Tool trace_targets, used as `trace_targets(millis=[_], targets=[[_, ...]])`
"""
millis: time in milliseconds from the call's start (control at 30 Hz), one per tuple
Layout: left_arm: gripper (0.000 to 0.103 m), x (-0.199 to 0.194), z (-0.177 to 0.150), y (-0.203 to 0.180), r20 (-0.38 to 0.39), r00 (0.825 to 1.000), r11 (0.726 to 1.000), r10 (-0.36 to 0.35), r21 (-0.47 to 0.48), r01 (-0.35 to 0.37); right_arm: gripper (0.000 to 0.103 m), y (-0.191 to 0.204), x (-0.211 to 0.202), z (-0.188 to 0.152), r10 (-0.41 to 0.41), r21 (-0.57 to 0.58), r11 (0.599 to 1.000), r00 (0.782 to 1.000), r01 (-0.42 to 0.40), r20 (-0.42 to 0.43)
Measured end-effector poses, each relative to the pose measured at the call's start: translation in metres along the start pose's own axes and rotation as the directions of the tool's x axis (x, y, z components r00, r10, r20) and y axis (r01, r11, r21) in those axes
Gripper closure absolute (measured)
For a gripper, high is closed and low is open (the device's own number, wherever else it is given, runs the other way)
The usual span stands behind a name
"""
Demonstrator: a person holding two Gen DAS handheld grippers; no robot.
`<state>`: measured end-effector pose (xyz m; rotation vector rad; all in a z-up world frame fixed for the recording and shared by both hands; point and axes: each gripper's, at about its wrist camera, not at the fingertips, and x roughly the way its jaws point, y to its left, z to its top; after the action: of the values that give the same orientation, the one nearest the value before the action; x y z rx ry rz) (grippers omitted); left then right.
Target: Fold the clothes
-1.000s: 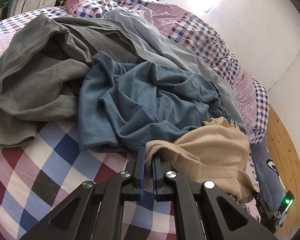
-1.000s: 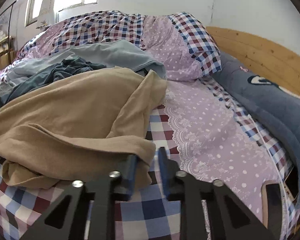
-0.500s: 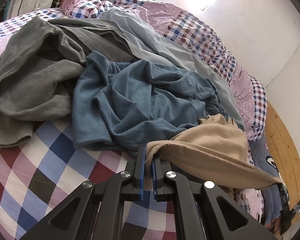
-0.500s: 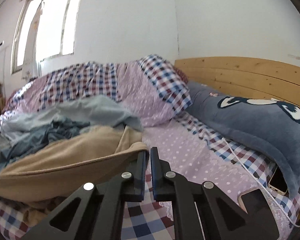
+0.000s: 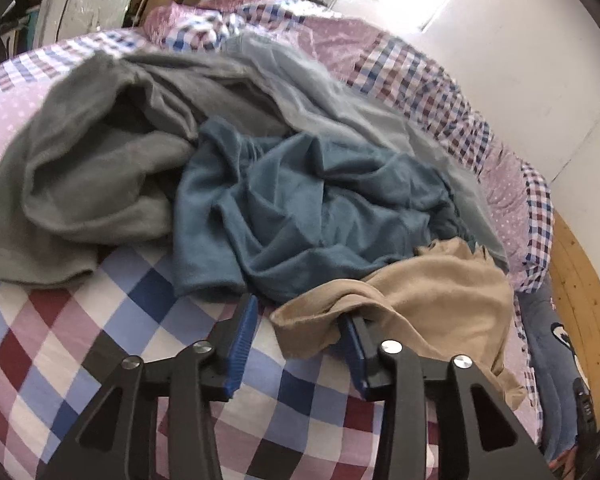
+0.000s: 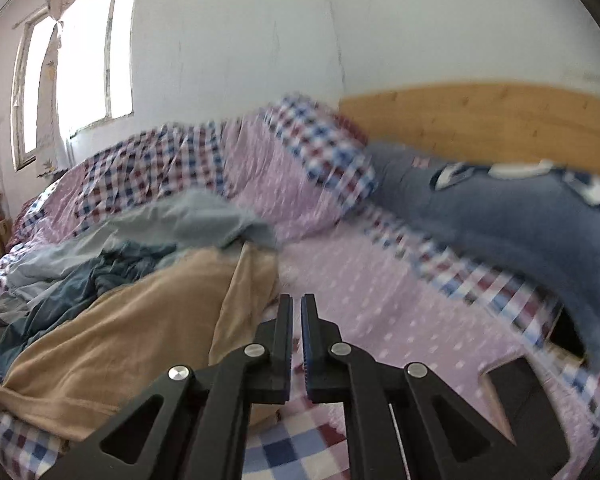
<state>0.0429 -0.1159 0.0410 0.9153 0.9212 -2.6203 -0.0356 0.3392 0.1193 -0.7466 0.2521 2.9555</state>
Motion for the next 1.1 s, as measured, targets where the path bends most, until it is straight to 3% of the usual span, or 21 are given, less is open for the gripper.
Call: trace_targets(millis=[67,133,200,300,400,533,600,633,667,767,867,967,1100], targets=[[0.05,-0.005,0.0,-0.001,0.026,1.0,1.0,0.006,0.004,-0.007,0.072,-0.011,0.015,-0.006,0.055,0.075,0.996,0.995,-0.049,-0.077],[0.047,-0.01,0.001,-0.001,0.053,0.999,1.0,0.012,0.005,-0.013,0.056,-0.023,0.03,-0.014,0.116,0.17,0.981,0.983,-0.091,-0.145],[0.047,-0.017,0.003,0.001,0.086,0.996,1.0,0.017,-0.006,-0.017,0.056,-0.036,0.046,-0.024,0.173,0.277,0.955,0.96,-0.108,-0.221],[0.045,-0.025,0.008,0.006,0.138,0.99,0.999,0.032,-0.035,-0.027,0.056,-0.047,0.06,-0.036,0.233,0.38,0.917,0.935,-0.12,-0.267],[0.04,-0.03,0.012,0.013,0.162,0.986,0.998,0.035,-0.063,-0.025,0.056,-0.047,0.067,-0.042,0.259,0.412,0.902,0.923,-0.126,-0.285],[0.04,-0.026,0.011,0.013,0.13,0.991,0.998,0.025,-0.058,-0.018,0.059,-0.033,0.071,-0.042,0.275,0.378,0.912,0.919,-0.157,-0.284],[0.04,-0.024,0.01,0.01,0.112,0.994,0.999,0.008,-0.043,-0.003,0.077,-0.022,0.07,-0.04,0.269,0.335,0.927,0.922,-0.168,-0.28],[0.04,-0.023,0.009,0.008,0.103,0.995,0.999,-0.006,-0.032,0.009,0.092,-0.015,0.068,-0.038,0.256,0.302,0.938,0.926,-0.169,-0.277],[0.04,-0.023,0.008,0.005,0.093,0.995,1.0,-0.024,-0.018,0.026,0.095,-0.008,0.065,-0.036,0.253,0.274,0.945,0.931,-0.179,-0.265],[0.04,-0.02,0.004,-0.01,0.055,0.994,0.995,-0.093,0.044,0.091,0.096,0.011,0.053,-0.028,0.276,0.207,0.95,0.936,-0.232,-0.218],[0.04,-0.018,-0.001,-0.025,0.016,0.987,0.983,-0.162,0.095,0.16,0.096,0.032,0.039,-0.022,0.328,0.13,0.942,0.929,-0.309,-0.172],[0.04,-0.016,-0.008,-0.04,-0.044,0.962,0.953,-0.268,0.131,0.272,0.096,0.059,0.029,-0.022,0.337,0.029,0.941,0.928,-0.337,-0.161],[0.04,-0.01,-0.014,-0.05,-0.13,0.899,0.899,-0.418,0.081,0.43,0.097,0.095,0.019,-0.034,0.415,-0.062,0.899,0.89,-0.433,-0.186]])
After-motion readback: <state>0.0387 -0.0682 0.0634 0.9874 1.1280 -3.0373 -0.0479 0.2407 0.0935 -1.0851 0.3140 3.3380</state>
